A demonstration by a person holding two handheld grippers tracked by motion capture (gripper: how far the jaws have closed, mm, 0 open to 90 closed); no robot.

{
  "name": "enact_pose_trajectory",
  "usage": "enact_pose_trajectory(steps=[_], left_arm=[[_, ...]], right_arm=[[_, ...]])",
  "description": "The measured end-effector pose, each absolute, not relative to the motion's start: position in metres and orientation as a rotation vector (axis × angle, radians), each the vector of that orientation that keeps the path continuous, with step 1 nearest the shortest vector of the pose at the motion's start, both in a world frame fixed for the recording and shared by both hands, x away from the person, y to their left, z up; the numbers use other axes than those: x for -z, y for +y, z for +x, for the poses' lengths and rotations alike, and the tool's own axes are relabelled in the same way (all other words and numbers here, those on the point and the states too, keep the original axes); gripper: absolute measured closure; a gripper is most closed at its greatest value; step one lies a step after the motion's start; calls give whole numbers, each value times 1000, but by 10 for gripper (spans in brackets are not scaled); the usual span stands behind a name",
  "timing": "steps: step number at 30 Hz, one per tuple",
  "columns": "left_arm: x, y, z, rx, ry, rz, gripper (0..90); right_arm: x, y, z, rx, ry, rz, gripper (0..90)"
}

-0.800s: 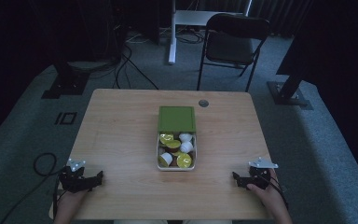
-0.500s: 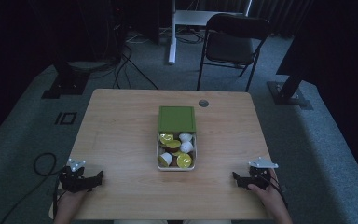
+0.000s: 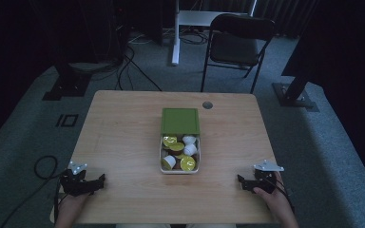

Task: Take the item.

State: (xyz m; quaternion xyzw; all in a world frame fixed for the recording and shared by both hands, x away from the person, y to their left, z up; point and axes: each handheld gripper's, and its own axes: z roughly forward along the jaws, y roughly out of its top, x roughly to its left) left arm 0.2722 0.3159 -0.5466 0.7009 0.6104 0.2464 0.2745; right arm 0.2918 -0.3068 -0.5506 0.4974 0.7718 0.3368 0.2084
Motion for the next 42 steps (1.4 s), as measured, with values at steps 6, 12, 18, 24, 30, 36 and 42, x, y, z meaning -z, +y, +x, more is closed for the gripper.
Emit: enact_pose_trajectory(steps=[6,12,18,24,30,36,42], left_arm=[[547,316,272,-663,1642,1884,5],[547,316,272,-663,1641,1884,5],[547,316,272,-663,1641,1884,5],[547,316,272,-663,1641,1884,5],[547,316,272,-663,1641,1884,5],[547,316,272,-663,1642,1884,5],[547,316,272,-663,1642,1881,5]], right_arm=[[546,-308,292,-966,2138,1409,126],[530,-309,292,-1029,2078,1403,119],[520,-310,292,-1055,2043,1401,119],[507,-309,292,-1078,2038,1384,137],[492,-303,293,-1084,2018,1351,134],[480,-295,296,-1117,2019,1312,128],[468,-284,300,-1158,2024,1283,128]])
